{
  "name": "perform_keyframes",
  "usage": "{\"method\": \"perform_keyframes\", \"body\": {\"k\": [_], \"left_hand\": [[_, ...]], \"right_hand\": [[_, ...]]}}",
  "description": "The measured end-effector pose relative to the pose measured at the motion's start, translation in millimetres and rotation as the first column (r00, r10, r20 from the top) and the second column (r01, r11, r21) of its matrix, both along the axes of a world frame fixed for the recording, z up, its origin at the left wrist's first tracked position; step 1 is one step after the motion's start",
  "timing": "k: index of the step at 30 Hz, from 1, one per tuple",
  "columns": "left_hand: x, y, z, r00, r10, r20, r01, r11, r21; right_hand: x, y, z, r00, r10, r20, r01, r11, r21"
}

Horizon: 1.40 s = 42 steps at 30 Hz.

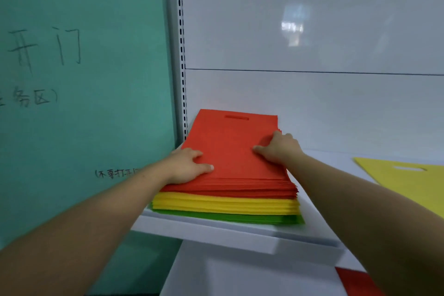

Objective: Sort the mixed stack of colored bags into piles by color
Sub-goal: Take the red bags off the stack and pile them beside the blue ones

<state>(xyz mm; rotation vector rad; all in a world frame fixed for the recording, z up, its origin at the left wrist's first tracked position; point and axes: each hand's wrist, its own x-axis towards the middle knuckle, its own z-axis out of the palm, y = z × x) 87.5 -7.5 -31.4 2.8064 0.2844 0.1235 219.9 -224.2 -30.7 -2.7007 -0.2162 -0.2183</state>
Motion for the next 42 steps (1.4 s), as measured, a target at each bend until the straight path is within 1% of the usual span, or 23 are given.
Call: {"method": "perform_keyframes", "body": {"k": [2, 7, 9, 11, 13, 15, 17, 19, 21, 23, 26, 28, 29, 32, 34, 35, 36, 37, 38, 40, 42], "left_hand": [[3.5, 2.3, -6.2, 1.000, -0.010, 0.008, 0.009, 0.999, 0.044], [7.4, 6.9, -14.6, 1.000, -0.009, 0.029, 0.007, 0.997, 0.081], [5.9, 6.7, -16.1, 1.000, -0.002, 0.030, 0.000, 0.996, 0.085], [3.9, 5.3, -15.4, 1.000, 0.002, 0.029, -0.005, 0.997, 0.082], [1.3, 2.9, -12.1, 1.000, -0.007, 0.023, 0.005, 0.996, 0.085], [0.7, 2.4, -7.6, 1.000, -0.025, 0.003, 0.025, 0.998, 0.051], [-0.4, 3.4, -3.0, 0.999, -0.028, -0.017, 0.028, 1.000, 0.007], [-3.6, 3.0, 0.4, 0.999, -0.019, -0.029, 0.019, 1.000, -0.001], [-7.0, -1.0, 3.7, 0.999, -0.018, -0.028, 0.018, 0.999, -0.028], [-11.0, -5.8, 9.0, 0.999, -0.024, -0.031, 0.021, 0.995, -0.100], [-17.6, -11.2, 16.8, 1.000, -0.024, -0.017, 0.020, 0.974, -0.226], [-22.6, -20.5, 20.4, 0.998, -0.013, 0.057, 0.032, 0.935, -0.353], [-24.5, -26.8, 21.5, 0.993, 0.012, 0.119, 0.041, 0.901, -0.432], [-31.8, -46.9, 22.7, 0.931, 0.138, 0.338, 0.112, 0.774, -0.623], [-41.0, -63.5, 24.4, 0.895, 0.194, 0.402, 0.181, 0.666, -0.723], [-47.3, -74.3, 25.6, 0.889, 0.193, 0.416, 0.221, 0.614, -0.757], [-54.0, -84.9, 25.6, 0.883, 0.178, 0.435, 0.261, 0.583, -0.769], [-60.5, -95.3, 24.8, 0.869, 0.166, 0.466, 0.294, 0.583, -0.757], [-66.4, -104.0, 23.3, 0.849, 0.163, 0.502, 0.313, 0.611, -0.727], [-77.1, -118.2, 17.1, 0.807, 0.149, 0.571, 0.323, 0.699, -0.638], [-87.0, -132.2, 6.0, 0.784, 0.136, 0.606, 0.307, 0.763, -0.568]], "right_hand": [[0.6, 1.3, -2.5, 1.000, -0.030, 0.010, 0.029, 0.998, 0.062], [-4.3, 4.5, -6.5, 0.997, -0.063, 0.041, 0.051, 0.971, 0.233], [-5.8, 2.4, -8.1, 0.995, -0.098, 0.003, 0.094, 0.961, 0.260], [-5.9, -1.2, -8.5, 0.995, -0.091, -0.028, 0.095, 0.958, 0.269], [-6.8, -5.4, -8.3, 0.996, -0.084, -0.021, 0.086, 0.945, 0.315], [-9.5, -9.0, -8.9, 0.997, -0.082, 0.014, 0.070, 0.922, 0.381], [-14.2, -11.2, -11.0, 0.993, -0.061, 0.097, 0.017, 0.917, 0.399], [-20.5, -12.8, -11.5, 0.966, -0.002, 0.258, -0.098, 0.922, 0.375], [-30.4, -15.1, -7.0, 0.906, 0.061, 0.419, -0.224, 0.909, 0.353], [-42.0, -19.2, 1.2, 0.841, 0.096, 0.533, -0.327, 0.874, 0.359], [-60.9, -31.1, 13.7, 0.727, 0.086, 0.681, -0.459, 0.799, 0.389], [-72.3, -43.1, 20.4, 0.671, 0.037, 0.741, -0.508, 0.751, 0.422], [-76.5, -50.4, 23.3, 0.659, 0.009, 0.752, -0.519, 0.729, 0.446], [-86.7, -77.7, 29.9, 0.695, -0.056, 0.717, -0.528, 0.636, 0.562], [-95.5, -97.6, 33.4, 0.717, -0.081, 0.693, -0.532, 0.578, 0.618], [-100.6, -107.9, 34.6, 0.722, -0.092, 0.686, -0.531, 0.563, 0.634], [-105.5, -118.4, 35.0, 0.730, -0.097, 0.677, -0.525, 0.555, 0.645], [-109.7, -128.7, 34.4, 0.743, -0.092, 0.663, -0.515, 0.554, 0.654], [-113.2, -139.2, 32.9, 0.760, -0.079, 0.645, -0.501, 0.561, 0.659], [-116.8, -157.8, 26.2, 0.798, -0.045, 0.601, -0.462, 0.595, 0.658], [-119.7, -174.3, 14.9, 0.823, -0.018, 0.567, -0.427, 0.638, 0.641]]}}
